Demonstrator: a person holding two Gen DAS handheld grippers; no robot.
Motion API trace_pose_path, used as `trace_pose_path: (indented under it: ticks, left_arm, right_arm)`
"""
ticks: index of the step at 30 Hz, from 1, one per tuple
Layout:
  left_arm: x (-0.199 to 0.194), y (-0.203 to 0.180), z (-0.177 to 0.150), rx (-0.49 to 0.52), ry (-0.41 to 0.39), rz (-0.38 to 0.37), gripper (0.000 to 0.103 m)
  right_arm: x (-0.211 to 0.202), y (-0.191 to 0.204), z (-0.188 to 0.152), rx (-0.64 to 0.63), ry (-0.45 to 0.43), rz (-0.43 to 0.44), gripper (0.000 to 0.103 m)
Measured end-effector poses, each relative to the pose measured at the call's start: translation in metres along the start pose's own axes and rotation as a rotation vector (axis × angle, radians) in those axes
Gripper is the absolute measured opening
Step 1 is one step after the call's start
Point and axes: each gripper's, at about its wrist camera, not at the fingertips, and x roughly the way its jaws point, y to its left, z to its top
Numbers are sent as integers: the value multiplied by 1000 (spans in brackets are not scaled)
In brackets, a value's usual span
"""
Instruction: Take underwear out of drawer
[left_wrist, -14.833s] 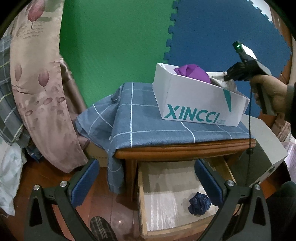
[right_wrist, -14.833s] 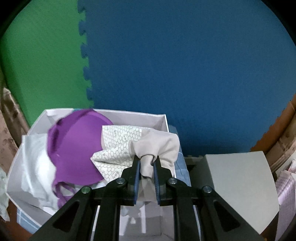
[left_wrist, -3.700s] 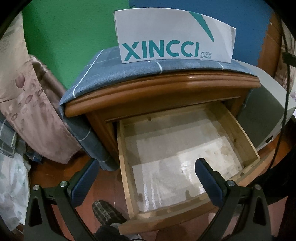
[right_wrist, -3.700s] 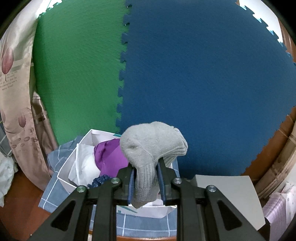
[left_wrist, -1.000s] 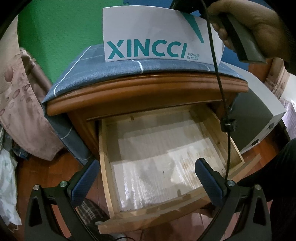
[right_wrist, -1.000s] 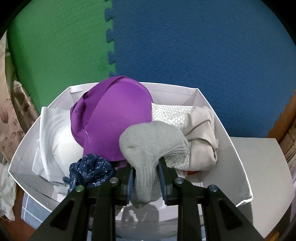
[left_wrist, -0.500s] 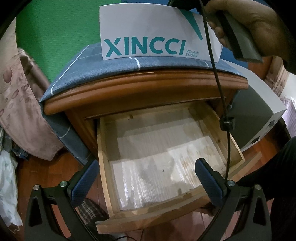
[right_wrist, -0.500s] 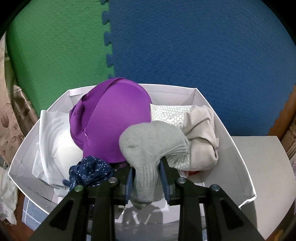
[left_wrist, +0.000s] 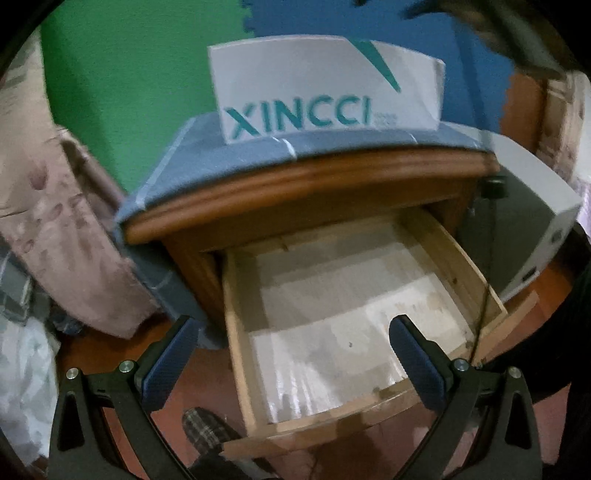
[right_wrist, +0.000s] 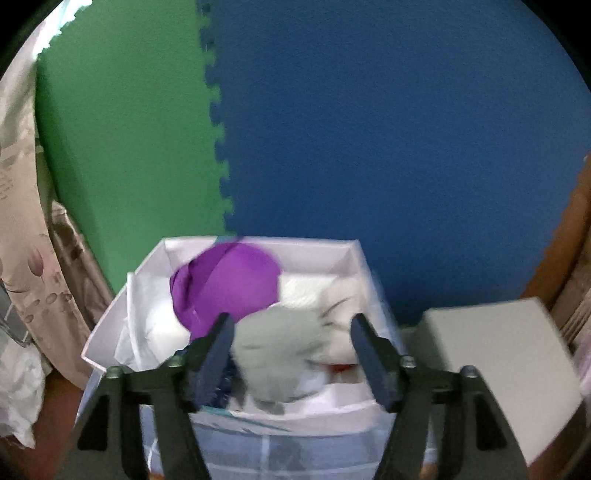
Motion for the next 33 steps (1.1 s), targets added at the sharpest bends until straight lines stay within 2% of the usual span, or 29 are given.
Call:
trace_pose_path:
  ticks: [2, 4, 8, 10, 15, 22, 25, 33]
  left_arm:
    - [-15, 7, 16, -23, -30, 47, 102]
    - [-39, 14, 43, -63, -105, 108, 102]
    - [-83, 18, 104, -135, -220, 119, 103]
    - [-99, 13, 139, -132, -249, 140, 103]
    - [-122, -11, 185, -105, -288, 147, 103]
    - [-134, -33, 195, -117, -286, 147, 102]
    - [-135, -38, 198, -133, -261, 115, 102]
    - [-136, -49, 197, -165, -224, 91, 102]
  right_arm:
    - [-27, -11, 5, 0, -31, -14, 69]
    - [-55, -26, 5, 21, -46, -26, 70]
    - [-99, -46, 1, 69, -62, -14, 71]
    - [-122, -52, -2, 76, -78, -22, 74]
    - [-158, -59, -12, 52, -125, -51, 79]
    - [-180, -75, -17, 91, -130, -37, 79]
    - [-180, -78, -20, 100, -123, -34, 79]
    - [-177, -80, -24, 110, -98, -26, 79]
